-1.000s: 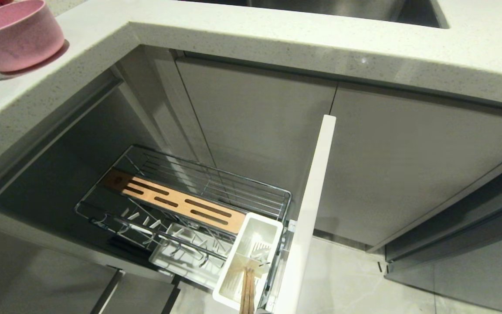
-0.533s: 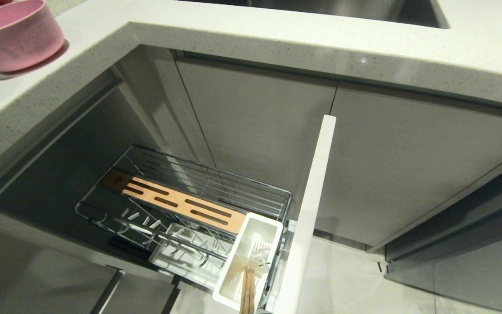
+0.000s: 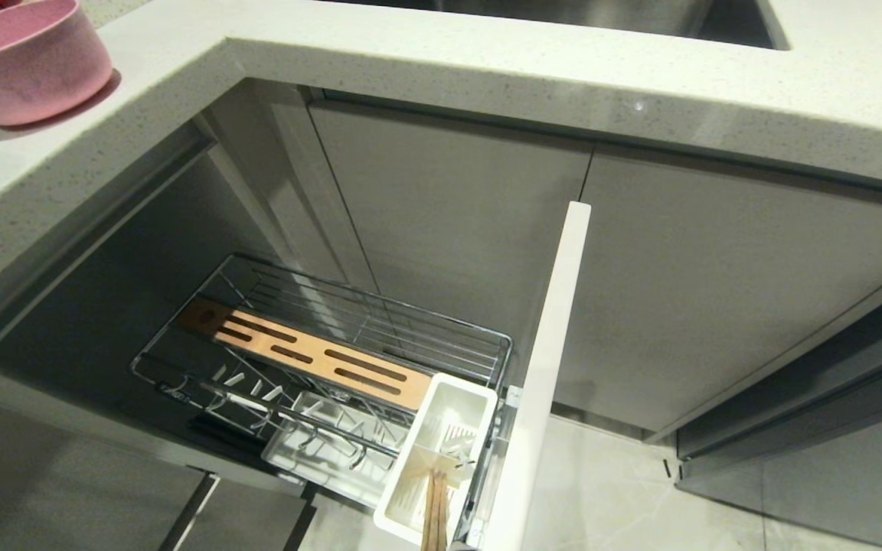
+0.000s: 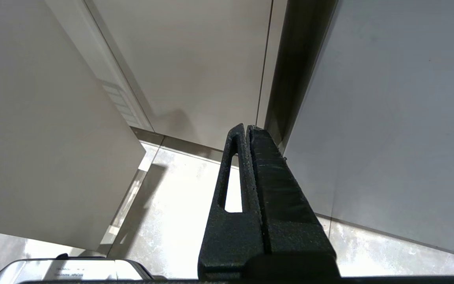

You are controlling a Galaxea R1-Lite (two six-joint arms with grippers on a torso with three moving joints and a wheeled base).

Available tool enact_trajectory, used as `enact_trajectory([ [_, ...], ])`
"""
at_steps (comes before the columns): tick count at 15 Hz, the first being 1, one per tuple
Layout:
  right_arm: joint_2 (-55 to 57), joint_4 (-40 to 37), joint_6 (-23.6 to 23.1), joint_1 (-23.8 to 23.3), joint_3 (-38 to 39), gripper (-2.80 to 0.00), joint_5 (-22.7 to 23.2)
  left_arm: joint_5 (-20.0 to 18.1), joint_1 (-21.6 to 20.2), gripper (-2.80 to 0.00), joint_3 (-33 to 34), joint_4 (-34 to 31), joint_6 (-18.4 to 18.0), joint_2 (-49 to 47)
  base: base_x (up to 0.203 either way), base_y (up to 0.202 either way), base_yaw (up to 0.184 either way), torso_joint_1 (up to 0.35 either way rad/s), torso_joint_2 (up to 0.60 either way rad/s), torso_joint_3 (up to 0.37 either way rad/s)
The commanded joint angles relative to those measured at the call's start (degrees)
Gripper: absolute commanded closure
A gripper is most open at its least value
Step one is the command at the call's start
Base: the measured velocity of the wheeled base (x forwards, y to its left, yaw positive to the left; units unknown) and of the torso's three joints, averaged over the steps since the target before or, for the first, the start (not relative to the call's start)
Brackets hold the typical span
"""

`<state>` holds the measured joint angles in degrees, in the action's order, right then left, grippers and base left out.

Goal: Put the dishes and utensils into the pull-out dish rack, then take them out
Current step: Pick up the chopsticks and place it in the cupboard

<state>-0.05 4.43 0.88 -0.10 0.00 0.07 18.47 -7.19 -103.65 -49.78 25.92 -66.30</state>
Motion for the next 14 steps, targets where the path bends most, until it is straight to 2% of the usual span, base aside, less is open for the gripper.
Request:
enact_trajectory([
  [1,-0.04,0.06,0.00,0.01,1.49,0.00,0.01,-0.92,1.84,0.00,-3.32,0.80,0.94,4.93,0.000,0.000,0.000,0.000,0.00,0.000],
  [4,-0.04,0.06,0.00,0.01,1.49,0.00,0.01,-8.27,5.73,0.00,-6.92,5.46,3.79,6.86,0.000,0.000,0.000,0.000,0.00,0.000],
  [5,-0.04,0.06,0.00,0.01,1.49,0.00,0.01,-11.07,7.19,0.00,-6.85,5.83,6.79,7.19,0.000,0.000,0.000,0.000,0.00,0.000],
  [6,-0.04,0.06,0.00,0.01,1.49,0.00,0.01,-14.88,8.91,0.00,-6.85,5.84,9.38,7.36,0.000,0.000,0.000,0.000,0.00,0.000],
  [8,-0.04,0.06,-0.01,0.01,1.49,0.00,0.01,-22.73,12.88,0.00,-6.66,4.15,11.22,7.96,0.000,0.000,0.000,0.000,0.00,0.000],
  [11,-0.04,0.06,0.00,0.01,1.49,0.00,0.01,-37.72,16.42,0.00,-6.47,-2.59,11.26,7.22,0.000,0.000,0.000,0.000,0.00,0.000],
  [13,-0.04,0.06,0.00,0.01,1.49,0.00,0.01,-45.42,19.37,0.00,-6.36,-9.13,9.58,5.52,0.000,0.000,0.000,0.000,0.00,0.000],
  [14,-0.04,0.06,0.00,0.01,1.49,0.00,0.01,-48.40,19.87,0.00,-6.43,-11.67,7.55,4.33,0.000,0.000,0.000,0.000,0.00,0.000],
])
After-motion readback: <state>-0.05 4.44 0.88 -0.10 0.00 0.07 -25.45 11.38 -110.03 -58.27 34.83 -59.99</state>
